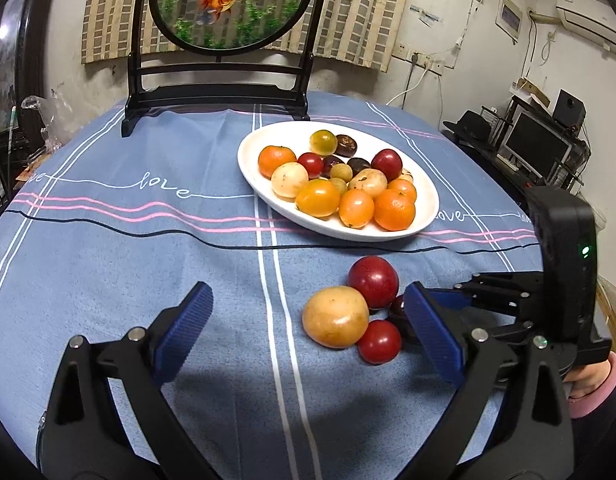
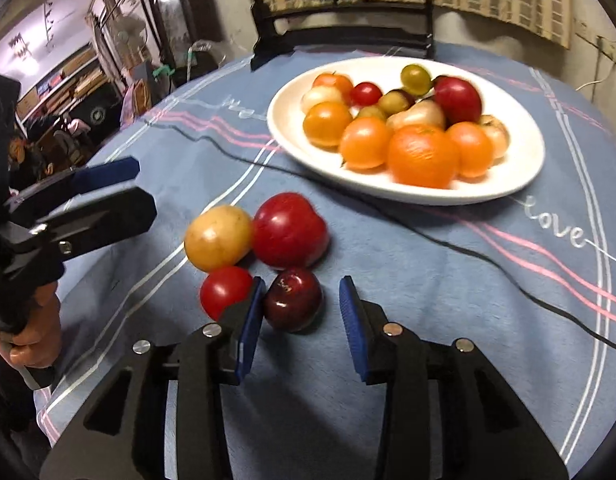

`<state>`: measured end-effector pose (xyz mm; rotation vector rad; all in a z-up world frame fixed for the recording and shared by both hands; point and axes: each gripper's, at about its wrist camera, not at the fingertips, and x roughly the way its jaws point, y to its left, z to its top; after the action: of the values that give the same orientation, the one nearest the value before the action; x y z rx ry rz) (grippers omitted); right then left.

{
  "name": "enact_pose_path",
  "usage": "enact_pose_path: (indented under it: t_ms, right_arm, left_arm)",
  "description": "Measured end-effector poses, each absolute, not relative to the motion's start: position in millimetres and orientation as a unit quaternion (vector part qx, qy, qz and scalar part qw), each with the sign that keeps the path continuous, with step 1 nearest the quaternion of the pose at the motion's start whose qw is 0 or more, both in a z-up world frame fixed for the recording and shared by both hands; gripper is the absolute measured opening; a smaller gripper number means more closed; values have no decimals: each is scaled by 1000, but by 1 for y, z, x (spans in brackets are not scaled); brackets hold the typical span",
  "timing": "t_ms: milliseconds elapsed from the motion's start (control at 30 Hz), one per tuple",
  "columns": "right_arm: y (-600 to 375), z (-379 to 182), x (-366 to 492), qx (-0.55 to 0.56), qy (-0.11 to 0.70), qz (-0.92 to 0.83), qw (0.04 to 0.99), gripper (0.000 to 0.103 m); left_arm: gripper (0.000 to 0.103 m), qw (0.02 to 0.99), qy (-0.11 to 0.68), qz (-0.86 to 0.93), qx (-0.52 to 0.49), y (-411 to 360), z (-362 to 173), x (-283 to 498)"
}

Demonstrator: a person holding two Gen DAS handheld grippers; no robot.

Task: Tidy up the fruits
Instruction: 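Grasp the large potato with the left tool while the right tool grasps a dark red plum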

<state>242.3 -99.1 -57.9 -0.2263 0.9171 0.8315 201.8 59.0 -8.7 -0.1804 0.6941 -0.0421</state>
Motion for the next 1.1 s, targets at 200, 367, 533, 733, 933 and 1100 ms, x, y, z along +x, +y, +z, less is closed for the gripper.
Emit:
enact_pose_path:
  t_ms: [200,367,533,733,933,1100]
  right_arm:
    - [-114,-51,238,-87,423,377,820,29]
    - [-139,-38,249,-24,418,357,835,29]
    - [-150,-33,251,-1,417,352,838,29]
    - [-148,-33,248,-4,417,354,837,29]
    - [-148,-32,249,-1,416,353,838,29]
    - [-150,-32,250,0,417,352,838,29]
  left_arm:
    - [98,937,340,-13,-84,59,-10,203]
    - [76,926,369,-36,-73,50,-19,216]
    - [76,917,389,-36,-78,47,-28,225]
    - [48,890,431,-62,-132,51,-44,242]
    - [47,882,442,-70,-147,48,-50,246]
    - [46,885,441,-60,-135,39,-51,248]
